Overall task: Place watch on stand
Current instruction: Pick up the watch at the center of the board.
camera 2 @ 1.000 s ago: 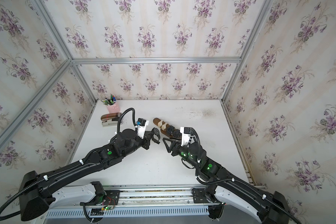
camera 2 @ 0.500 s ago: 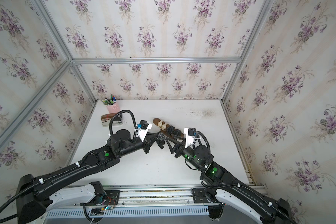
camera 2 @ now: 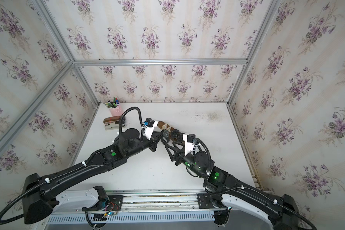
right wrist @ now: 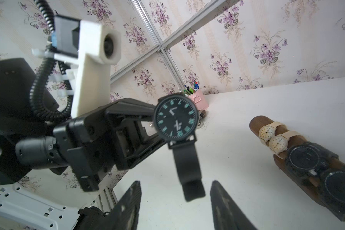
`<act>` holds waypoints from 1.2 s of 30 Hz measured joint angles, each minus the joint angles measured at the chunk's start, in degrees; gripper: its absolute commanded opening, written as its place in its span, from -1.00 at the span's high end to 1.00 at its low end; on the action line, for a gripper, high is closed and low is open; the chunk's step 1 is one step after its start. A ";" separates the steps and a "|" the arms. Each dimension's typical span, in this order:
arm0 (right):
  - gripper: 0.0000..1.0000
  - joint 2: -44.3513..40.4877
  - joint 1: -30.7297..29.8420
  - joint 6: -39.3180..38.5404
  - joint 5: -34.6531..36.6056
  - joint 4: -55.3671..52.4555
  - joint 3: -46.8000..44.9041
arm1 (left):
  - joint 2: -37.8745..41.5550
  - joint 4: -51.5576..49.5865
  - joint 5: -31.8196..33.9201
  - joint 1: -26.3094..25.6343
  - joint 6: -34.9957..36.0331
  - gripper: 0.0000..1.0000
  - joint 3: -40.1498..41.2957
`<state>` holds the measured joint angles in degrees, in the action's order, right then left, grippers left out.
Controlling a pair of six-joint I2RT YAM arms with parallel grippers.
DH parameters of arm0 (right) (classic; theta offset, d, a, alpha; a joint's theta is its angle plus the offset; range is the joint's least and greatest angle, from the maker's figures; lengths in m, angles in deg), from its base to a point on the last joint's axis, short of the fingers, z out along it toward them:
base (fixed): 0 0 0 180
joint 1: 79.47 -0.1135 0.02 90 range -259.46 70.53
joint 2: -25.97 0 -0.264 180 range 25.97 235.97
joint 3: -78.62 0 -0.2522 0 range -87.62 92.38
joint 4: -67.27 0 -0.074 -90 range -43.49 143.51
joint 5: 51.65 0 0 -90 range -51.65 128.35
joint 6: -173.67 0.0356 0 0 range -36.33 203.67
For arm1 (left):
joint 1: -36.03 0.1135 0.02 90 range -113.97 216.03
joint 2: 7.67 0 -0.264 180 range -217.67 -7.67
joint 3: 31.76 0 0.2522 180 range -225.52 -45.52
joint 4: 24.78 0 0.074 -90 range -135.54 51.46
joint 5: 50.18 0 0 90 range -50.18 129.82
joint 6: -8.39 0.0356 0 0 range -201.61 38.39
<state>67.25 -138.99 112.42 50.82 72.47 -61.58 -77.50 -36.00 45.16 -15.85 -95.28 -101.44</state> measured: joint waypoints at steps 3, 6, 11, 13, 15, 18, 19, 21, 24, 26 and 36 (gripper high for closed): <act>-0.06 2.73 -0.72 0.00 3.56 -0.52 0.96 | -1.68 -2.51 3.30 -0.55 -3.19 0.96 -0.96; 0.07 4.35 -0.90 0.90 6.23 -1.40 1.73 | -2.40 -4.61 6.05 -1.57 -5.57 0.96 -0.96; 0.16 7.17 -0.90 2.60 9.09 -2.71 3.72 | -2.60 -7.30 9.84 -3.82 -7.52 0.95 -2.49; 0.21 8.04 -0.90 2.95 9.09 -2.58 3.74 | -2.60 -8.35 11.28 -4.11 -8.07 0.96 -3.21; 0.24 8.85 -0.90 3.52 9.09 -2.91 3.91 | -2.60 -9.46 12.55 -4.44 -8.35 0.95 -3.87; 0.29 9.53 -0.94 4.24 9.07 -2.97 4.24 | -2.58 -10.64 13.42 -4.85 -8.52 0.95 -4.37; 0.33 9.68 -0.94 4.31 9.09 -2.93 4.26 | -2.58 -10.95 13.62 -5.05 -8.61 0.95 -4.48; 0.40 10.16 -0.94 4.48 9.07 -3.37 4.55 | -2.58 -11.26 13.94 -5.29 -8.74 0.95 -4.59; 0.47 11.41 -0.94 4.74 9.25 -4.66 5.95 | -2.86 -11.85 14.36 -5.64 -9.03 0.95 -5.09; 0.50 12.26 -0.94 5.07 9.44 -5.46 6.75 | -3.32 -12.28 14.73 -6.19 -9.33 0.95 -5.64; 1.00 13.64 -1.01 7.26 12.52 -8.83 8.02 | -3.52 -13.79 16.41 -8.15 -9.33 0.94 -6.45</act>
<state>80.88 -140.00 119.68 63.34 63.64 -53.56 -81.01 -49.79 61.58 -24.00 -104.61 -107.89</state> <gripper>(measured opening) 0.050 0.060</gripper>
